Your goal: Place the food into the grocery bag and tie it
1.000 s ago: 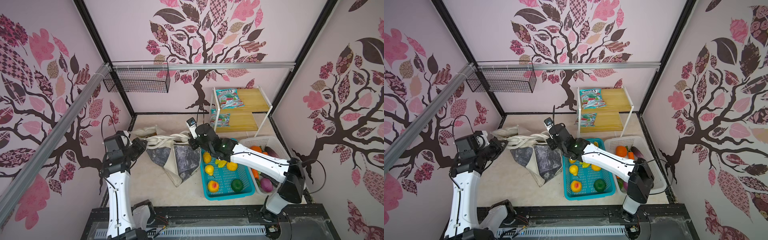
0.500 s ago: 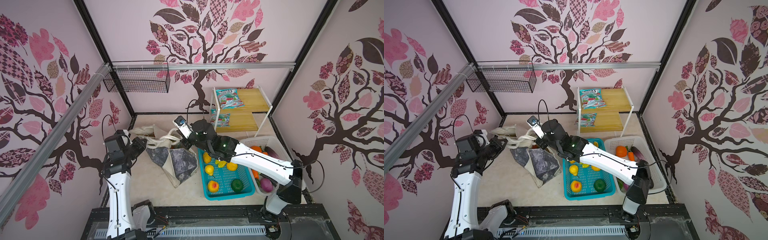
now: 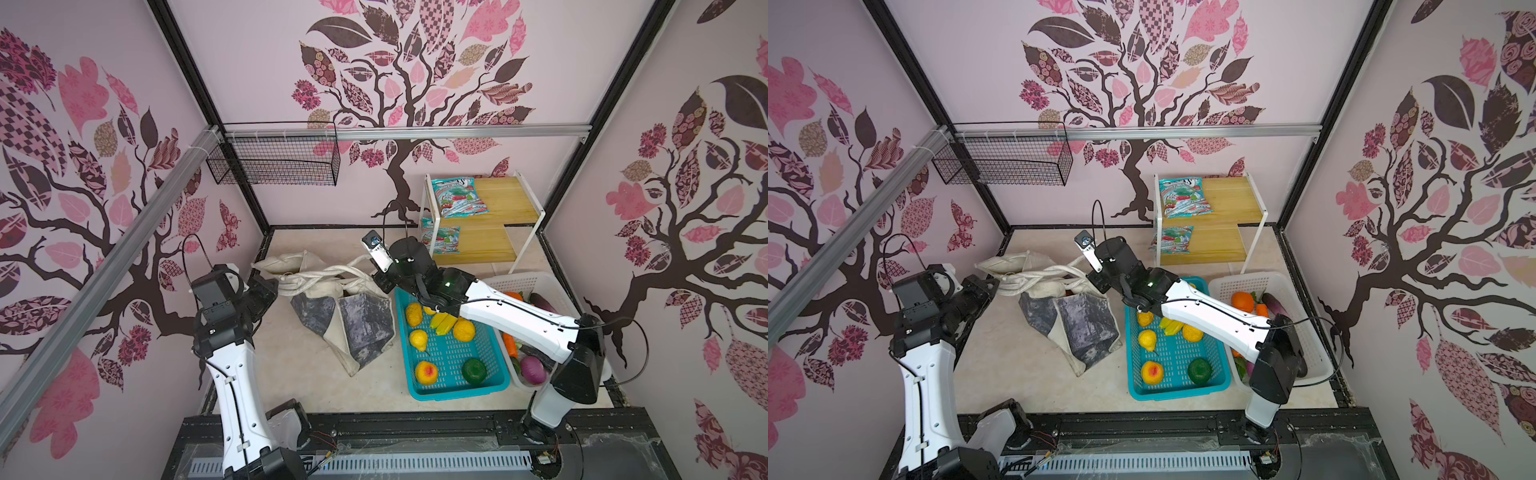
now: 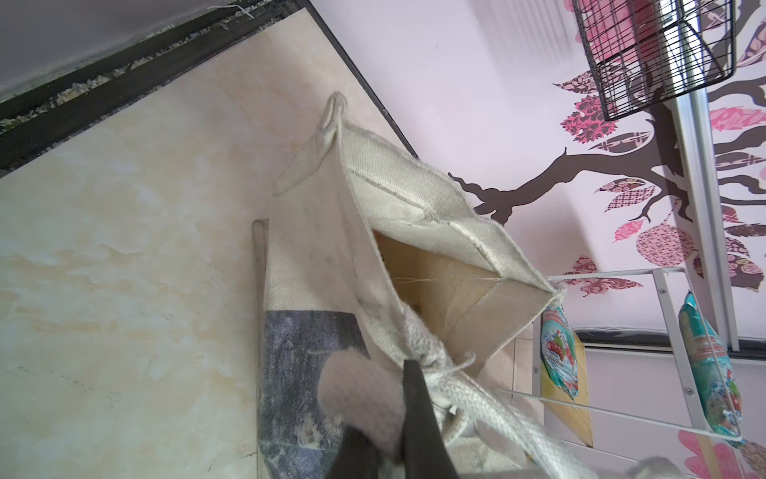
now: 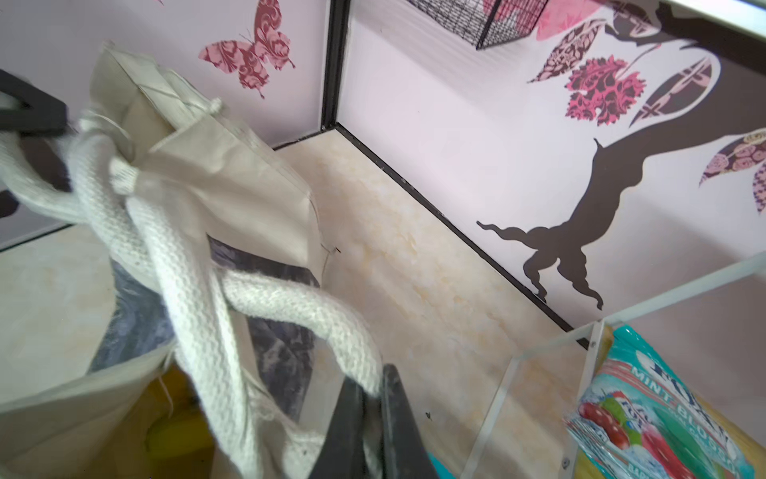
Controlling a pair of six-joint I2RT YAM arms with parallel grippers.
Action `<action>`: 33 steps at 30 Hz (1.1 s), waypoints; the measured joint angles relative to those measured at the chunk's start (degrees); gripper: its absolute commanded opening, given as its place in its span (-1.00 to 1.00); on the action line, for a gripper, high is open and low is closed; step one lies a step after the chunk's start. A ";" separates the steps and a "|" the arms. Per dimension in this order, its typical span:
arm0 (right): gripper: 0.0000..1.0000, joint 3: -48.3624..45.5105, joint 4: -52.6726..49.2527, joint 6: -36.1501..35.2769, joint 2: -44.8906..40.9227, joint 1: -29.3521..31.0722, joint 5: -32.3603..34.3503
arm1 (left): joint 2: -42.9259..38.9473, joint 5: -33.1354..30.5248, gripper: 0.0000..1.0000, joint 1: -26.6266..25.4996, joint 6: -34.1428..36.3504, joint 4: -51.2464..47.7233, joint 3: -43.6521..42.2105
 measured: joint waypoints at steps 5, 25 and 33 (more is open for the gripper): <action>-1.00 -4.59 1.16 -0.31 -3.78 -2.05 -0.46 | -0.09 1.11 -1.00 -0.09 -0.50 -0.57 0.00; -1.00 -23.45 12.13 5.25 -10.43 -8.09 -9.86 | 9.38 6.34 -1.00 -0.07 -3.80 -7.17 11.96; -1.00 -12.15 10.08 4.85 -5.81 -9.42 -12.31 | 14.25 6.10 -1.00 1.44 -4.79 -7.48 19.76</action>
